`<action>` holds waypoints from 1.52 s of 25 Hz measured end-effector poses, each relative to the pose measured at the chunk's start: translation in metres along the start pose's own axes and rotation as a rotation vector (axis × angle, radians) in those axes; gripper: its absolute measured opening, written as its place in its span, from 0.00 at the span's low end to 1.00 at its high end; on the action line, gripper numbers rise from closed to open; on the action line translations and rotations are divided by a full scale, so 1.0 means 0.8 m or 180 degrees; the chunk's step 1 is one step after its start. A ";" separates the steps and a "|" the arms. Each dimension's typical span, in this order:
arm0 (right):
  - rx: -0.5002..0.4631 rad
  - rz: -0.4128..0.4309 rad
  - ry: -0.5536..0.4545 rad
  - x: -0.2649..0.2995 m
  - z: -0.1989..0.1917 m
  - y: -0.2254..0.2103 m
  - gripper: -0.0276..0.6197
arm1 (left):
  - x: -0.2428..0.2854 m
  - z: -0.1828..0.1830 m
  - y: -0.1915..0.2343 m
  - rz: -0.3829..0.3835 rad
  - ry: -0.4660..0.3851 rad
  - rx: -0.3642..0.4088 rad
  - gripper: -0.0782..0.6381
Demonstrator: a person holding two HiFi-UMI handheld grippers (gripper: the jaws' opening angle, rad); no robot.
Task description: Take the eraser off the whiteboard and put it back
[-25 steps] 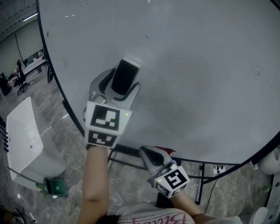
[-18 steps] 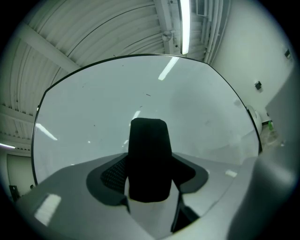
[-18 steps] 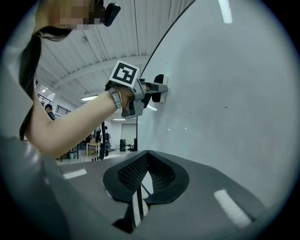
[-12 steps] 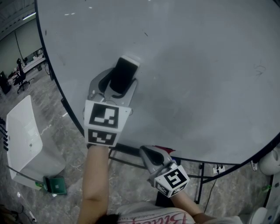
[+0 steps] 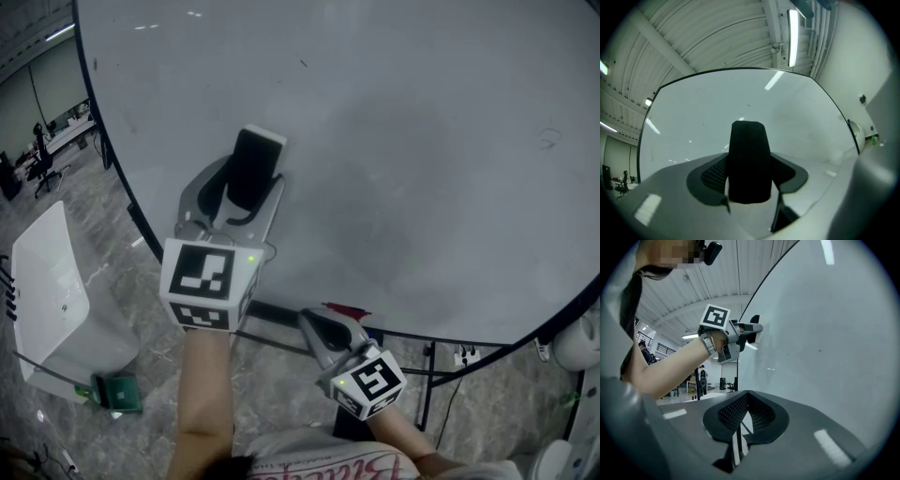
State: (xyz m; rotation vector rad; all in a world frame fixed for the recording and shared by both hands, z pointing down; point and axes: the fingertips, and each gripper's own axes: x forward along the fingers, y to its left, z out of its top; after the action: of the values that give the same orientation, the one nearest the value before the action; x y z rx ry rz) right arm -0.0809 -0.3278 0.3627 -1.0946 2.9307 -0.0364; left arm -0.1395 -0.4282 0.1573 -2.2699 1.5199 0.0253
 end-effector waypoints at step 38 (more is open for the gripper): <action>0.0007 0.0046 -0.0003 -0.028 -0.005 0.039 0.05 | -0.172 -0.020 -0.049 -0.0008 -0.0451 -0.0439 0.46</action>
State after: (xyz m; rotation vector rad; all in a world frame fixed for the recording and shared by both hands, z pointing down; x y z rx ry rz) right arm -0.0849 -0.2893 0.3660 -1.0729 2.9367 -0.0390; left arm -0.1642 -0.2996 0.2171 -2.3211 1.4825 0.2924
